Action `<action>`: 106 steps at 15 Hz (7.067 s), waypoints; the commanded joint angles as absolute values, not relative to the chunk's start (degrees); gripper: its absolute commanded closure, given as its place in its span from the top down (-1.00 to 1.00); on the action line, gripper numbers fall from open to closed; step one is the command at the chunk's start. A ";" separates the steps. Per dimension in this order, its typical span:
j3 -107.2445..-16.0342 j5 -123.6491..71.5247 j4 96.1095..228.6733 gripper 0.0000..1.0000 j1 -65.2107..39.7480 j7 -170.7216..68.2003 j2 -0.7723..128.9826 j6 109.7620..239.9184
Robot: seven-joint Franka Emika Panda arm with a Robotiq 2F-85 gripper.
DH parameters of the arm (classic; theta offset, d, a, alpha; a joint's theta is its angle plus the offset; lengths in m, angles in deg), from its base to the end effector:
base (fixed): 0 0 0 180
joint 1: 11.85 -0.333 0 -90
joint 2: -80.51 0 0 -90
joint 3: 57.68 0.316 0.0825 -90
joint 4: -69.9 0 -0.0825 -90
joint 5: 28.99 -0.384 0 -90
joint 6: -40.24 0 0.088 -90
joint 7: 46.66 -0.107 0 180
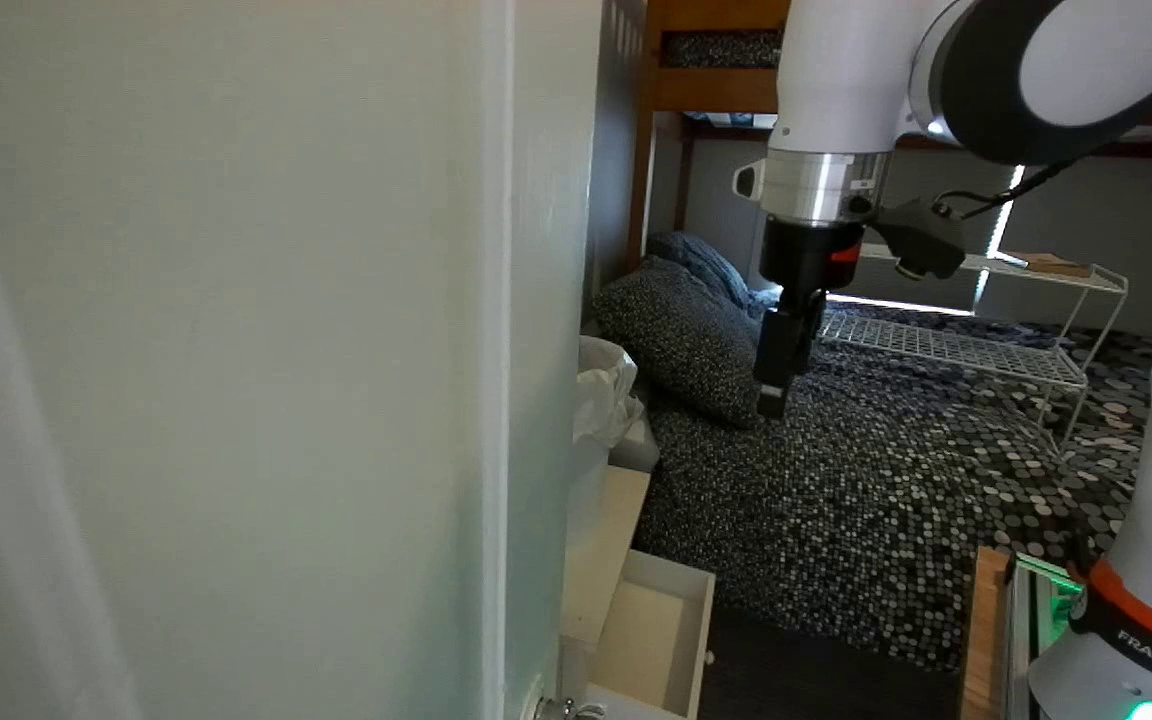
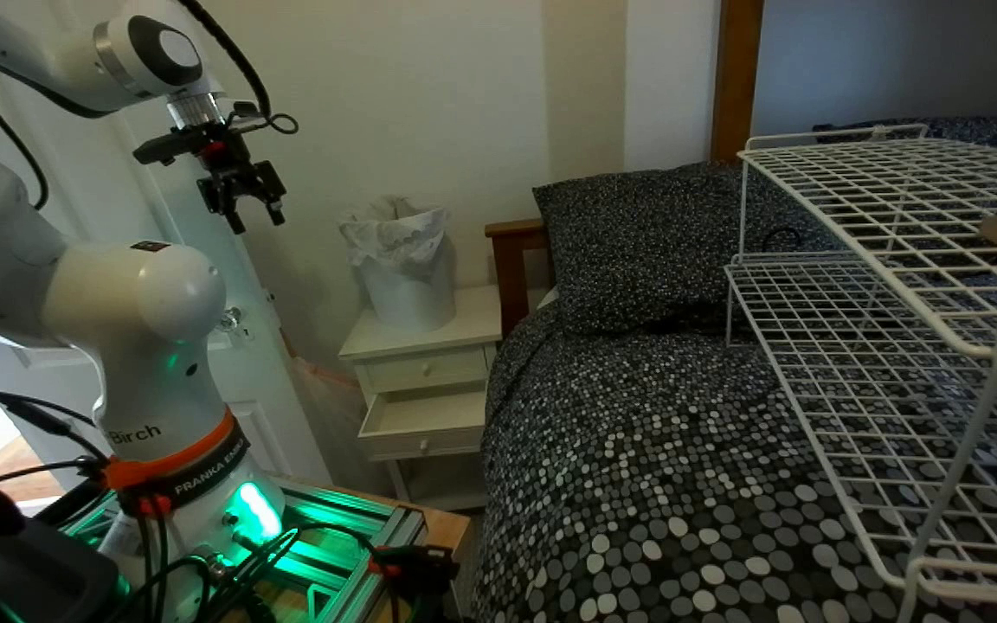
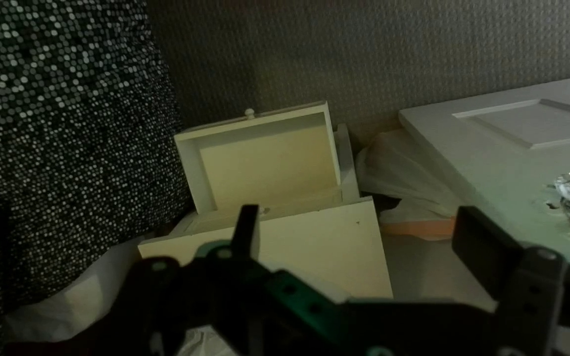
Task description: Close the top drawer of the small white cabinet
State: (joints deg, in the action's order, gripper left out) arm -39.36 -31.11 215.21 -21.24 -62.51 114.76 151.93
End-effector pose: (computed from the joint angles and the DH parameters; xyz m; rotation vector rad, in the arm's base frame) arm 0.3261 0.1783 0.4623 2.9951 0.2090 0.0583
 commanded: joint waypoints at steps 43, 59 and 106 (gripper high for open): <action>-64.20 -8.50 226.80 1.00 -10.19 -46.13 59.20 203.82; -61.15 -16.12 219.05 1.00 -8.36 -38.98 28.69 244.14; -56.80 -14.91 183.83 1.00 -8.61 -37.33 1.60 268.24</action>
State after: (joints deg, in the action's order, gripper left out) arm -57.15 -12.52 190.96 -6.70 -36.27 6.93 266.42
